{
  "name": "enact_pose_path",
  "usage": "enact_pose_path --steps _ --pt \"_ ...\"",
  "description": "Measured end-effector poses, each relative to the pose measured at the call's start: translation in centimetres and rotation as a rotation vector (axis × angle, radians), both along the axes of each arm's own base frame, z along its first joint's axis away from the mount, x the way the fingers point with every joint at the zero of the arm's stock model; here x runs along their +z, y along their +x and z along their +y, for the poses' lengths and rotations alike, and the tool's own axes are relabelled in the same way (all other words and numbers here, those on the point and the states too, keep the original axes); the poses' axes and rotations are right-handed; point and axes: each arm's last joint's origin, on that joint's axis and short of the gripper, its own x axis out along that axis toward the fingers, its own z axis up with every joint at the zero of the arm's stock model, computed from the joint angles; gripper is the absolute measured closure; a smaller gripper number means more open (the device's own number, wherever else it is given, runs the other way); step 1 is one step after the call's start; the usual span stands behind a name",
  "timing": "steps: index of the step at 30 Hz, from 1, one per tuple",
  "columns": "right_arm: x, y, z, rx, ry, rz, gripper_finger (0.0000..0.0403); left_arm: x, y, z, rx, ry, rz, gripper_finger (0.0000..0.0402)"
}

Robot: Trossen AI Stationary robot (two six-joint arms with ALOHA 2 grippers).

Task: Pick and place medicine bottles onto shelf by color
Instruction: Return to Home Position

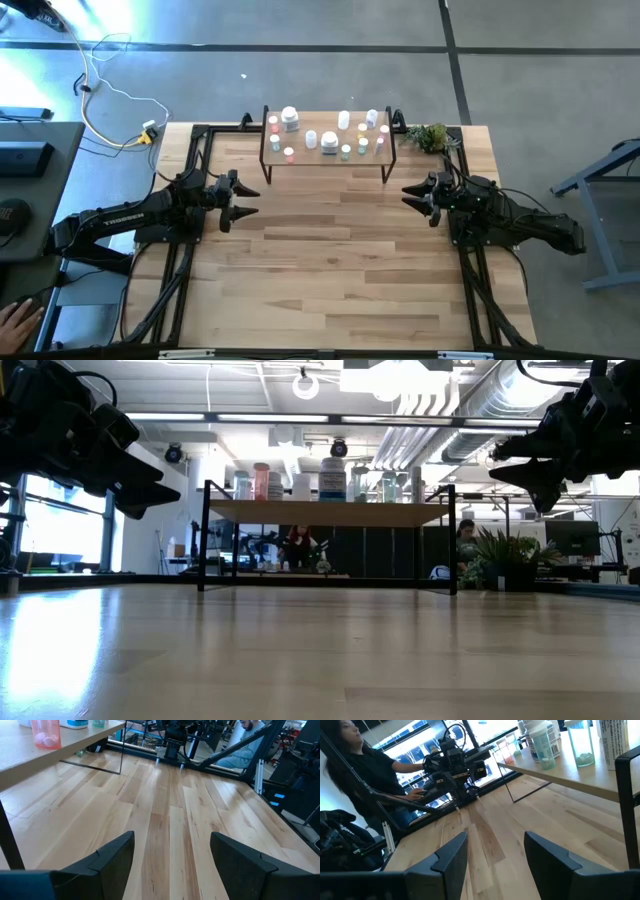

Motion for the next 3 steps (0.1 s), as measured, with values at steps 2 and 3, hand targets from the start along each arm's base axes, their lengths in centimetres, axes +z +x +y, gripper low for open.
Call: enact_pose_path --steps 2,3 --pt "0.0 0.0 0.0 0.0 0.002 0.0 0.0217 0.0 0.0 0.0 0.0 0.0 0.0 0.0149" --pt "0.0 0.0 0.0 0.0 0.002 0.0 0.0217 0.0 0.0 0.0 0.0 0.0 0.0 0.0149"
